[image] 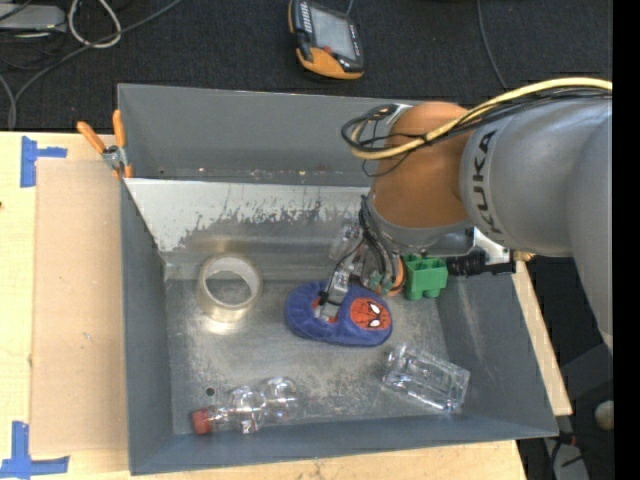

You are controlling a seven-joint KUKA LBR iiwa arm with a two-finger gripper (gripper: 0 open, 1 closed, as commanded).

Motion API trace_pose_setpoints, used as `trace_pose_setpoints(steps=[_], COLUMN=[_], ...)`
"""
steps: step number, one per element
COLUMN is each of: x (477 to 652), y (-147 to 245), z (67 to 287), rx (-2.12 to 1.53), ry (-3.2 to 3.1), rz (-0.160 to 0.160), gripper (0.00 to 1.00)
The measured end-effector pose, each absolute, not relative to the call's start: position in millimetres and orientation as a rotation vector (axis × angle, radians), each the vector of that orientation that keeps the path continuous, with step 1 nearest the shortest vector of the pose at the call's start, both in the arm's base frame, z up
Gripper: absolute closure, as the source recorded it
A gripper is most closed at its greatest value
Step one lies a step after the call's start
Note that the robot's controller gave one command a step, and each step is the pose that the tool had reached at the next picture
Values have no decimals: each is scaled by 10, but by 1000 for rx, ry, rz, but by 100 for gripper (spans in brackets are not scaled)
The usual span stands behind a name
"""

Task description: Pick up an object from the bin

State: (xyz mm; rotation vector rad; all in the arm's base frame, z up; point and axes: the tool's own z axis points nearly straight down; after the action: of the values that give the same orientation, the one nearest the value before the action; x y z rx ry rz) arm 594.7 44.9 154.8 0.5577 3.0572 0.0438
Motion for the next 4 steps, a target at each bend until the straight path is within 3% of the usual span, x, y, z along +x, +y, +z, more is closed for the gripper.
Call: trace_pose_setpoints(steps=[2, 3, 4], x=[5961, 5830, 5952], y=[414, 412, 425], z=[1588, 1582, 1020], rx=[529, 537, 214], ry=[3058, 3061, 3098], rz=[42, 41, 35], gripper=[0, 0, 0])
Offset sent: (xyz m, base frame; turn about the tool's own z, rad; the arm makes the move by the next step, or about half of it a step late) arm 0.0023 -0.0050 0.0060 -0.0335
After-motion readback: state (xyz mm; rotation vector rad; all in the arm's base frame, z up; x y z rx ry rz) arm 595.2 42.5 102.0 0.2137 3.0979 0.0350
